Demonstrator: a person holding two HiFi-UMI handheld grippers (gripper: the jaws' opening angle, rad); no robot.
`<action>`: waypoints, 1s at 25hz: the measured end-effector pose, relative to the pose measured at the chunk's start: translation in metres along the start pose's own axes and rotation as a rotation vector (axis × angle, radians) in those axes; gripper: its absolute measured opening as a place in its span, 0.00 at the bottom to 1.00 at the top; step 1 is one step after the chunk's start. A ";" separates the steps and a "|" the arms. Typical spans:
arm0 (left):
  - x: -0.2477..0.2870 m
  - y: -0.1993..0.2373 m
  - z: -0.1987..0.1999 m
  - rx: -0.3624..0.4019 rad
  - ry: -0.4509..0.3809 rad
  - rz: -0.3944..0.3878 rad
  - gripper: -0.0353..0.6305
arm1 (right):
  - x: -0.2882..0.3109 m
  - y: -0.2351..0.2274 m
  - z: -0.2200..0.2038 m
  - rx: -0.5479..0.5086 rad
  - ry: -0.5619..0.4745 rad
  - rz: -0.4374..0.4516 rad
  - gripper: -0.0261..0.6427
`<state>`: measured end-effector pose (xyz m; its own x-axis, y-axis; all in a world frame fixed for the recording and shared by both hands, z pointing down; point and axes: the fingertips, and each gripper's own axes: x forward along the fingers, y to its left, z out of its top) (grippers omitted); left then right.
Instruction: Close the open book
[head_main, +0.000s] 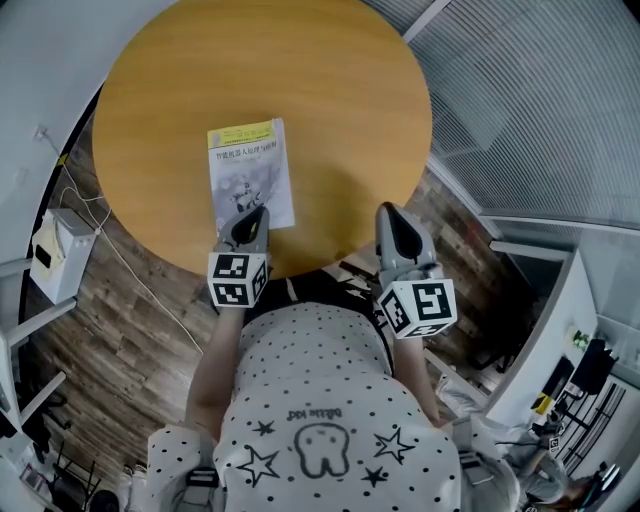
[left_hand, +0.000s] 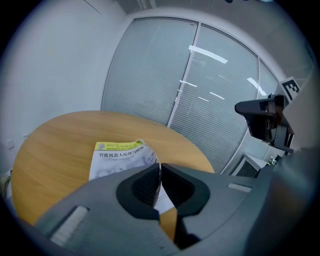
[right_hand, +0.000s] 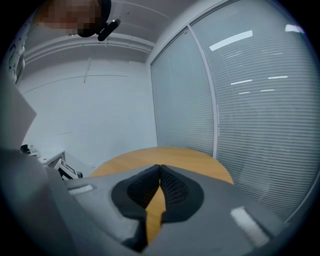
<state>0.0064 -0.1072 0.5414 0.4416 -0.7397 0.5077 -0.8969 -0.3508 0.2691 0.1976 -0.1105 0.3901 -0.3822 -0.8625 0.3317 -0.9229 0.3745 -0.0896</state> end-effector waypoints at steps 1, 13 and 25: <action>0.002 -0.001 -0.002 0.003 0.007 -0.004 0.09 | 0.001 0.000 0.000 0.000 0.001 0.000 0.05; 0.030 -0.016 -0.032 0.044 0.097 -0.039 0.09 | 0.009 -0.008 0.000 0.007 0.013 0.012 0.05; 0.057 -0.034 -0.068 0.074 0.202 -0.074 0.09 | 0.013 -0.030 -0.004 0.010 0.032 0.006 0.05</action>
<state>0.0636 -0.0986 0.6168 0.4951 -0.5830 0.6442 -0.8577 -0.4465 0.2551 0.2208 -0.1321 0.4013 -0.3862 -0.8489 0.3608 -0.9210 0.3762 -0.1009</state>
